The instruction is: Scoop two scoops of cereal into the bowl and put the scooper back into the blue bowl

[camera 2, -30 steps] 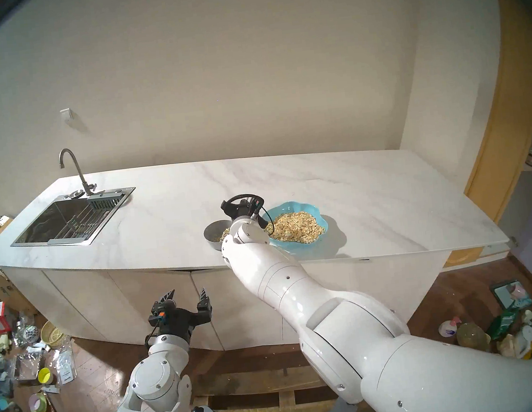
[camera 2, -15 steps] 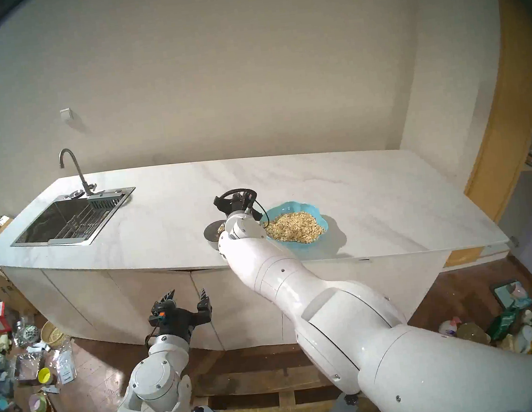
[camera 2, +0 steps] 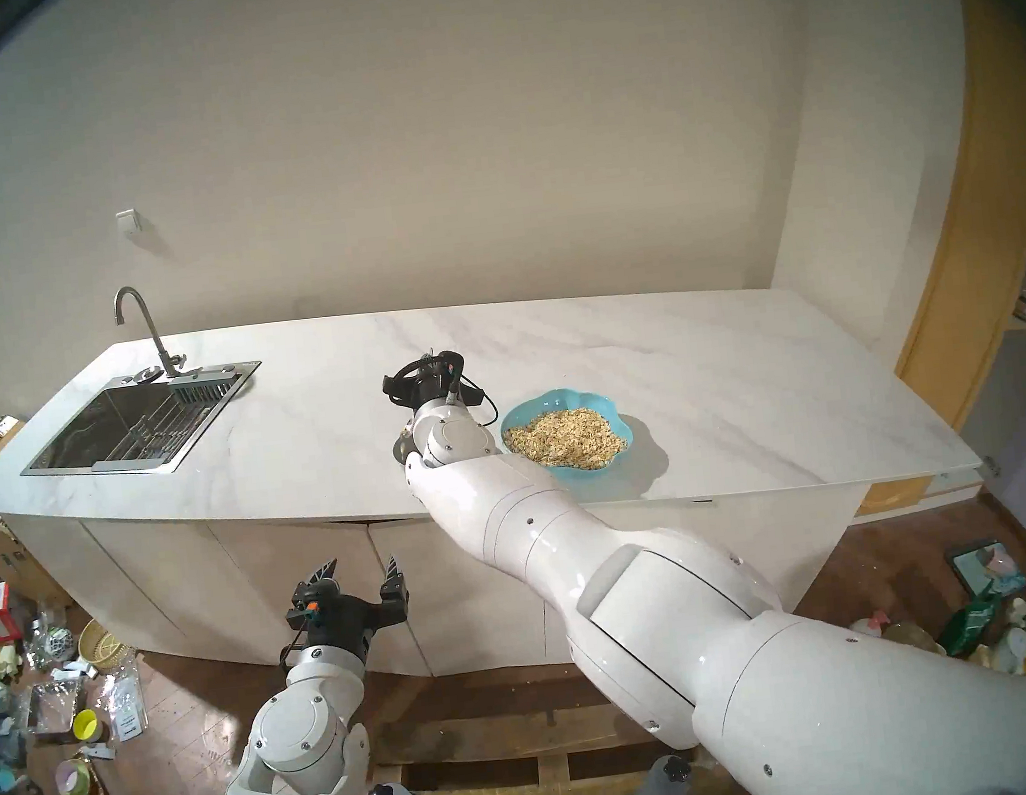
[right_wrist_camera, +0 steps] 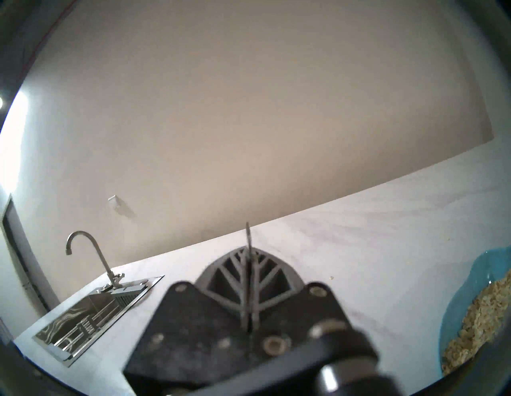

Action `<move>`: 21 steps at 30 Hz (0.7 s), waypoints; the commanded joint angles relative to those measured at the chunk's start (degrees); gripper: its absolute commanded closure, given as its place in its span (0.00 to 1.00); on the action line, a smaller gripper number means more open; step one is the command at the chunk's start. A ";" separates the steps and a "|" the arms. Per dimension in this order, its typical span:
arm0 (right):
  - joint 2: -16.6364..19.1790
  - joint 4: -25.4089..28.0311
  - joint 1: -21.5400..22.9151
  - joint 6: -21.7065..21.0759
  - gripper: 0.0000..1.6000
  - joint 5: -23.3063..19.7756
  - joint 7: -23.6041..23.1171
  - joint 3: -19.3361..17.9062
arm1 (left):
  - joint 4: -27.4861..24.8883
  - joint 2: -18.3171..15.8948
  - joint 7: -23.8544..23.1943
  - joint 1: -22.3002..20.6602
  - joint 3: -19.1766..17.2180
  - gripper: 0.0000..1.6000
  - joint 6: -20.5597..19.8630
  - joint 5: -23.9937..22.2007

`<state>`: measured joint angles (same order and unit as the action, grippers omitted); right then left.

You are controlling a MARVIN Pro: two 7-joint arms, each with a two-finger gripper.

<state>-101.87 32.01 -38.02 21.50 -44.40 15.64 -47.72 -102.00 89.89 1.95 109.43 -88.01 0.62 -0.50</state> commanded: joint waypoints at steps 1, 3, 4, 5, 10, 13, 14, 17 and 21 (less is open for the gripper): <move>-0.69 -3.43 3.90 2.76 1.00 2.05 -1.95 1.35 | -1.50 -0.02 -0.23 -0.30 0.15 0.00 0.35 -0.09; -0.82 -5.18 4.57 3.04 1.00 2.18 -2.56 1.75 | -1.49 -0.01 -0.23 -0.31 0.15 0.00 0.35 -0.09; -0.97 -6.12 4.92 3.26 1.00 2.34 -2.79 1.92 | -1.48 -0.01 -0.23 -0.31 0.15 0.00 0.36 -0.09; -0.97 -6.12 4.92 3.26 1.00 2.34 -2.79 1.92 | -1.48 -0.01 -0.23 -0.31 0.15 0.00 0.36 -0.09; -1.48 -8.34 5.67 3.47 1.00 1.34 -3.65 1.17 | -1.45 -0.01 -0.22 -0.33 0.15 0.00 0.36 -0.08; -1.19 -7.68 5.97 2.85 1.00 -0.27 -4.03 -0.81 | -1.42 0.00 -0.21 -0.35 0.15 0.00 0.37 -0.07; -1.09 -7.38 6.12 2.35 1.00 -1.15 -4.19 -2.04 | -1.41 0.00 -0.20 -0.35 0.15 0.00 0.37 -0.07; 0.10 -7.06 7.43 1.23 1.00 -3.29 -4.04 -5.87 | -1.35 0.01 -0.18 -0.39 0.15 0.00 0.38 -0.06; 3.30 -6.85 9.36 1.06 1.00 -4.05 -3.78 -8.96 | -1.30 0.01 -0.17 -0.41 0.15 0.00 0.39 -0.05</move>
<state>-100.81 23.57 -32.72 22.72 -47.35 12.14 -55.17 -101.90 89.90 1.95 109.40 -88.00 0.62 -0.50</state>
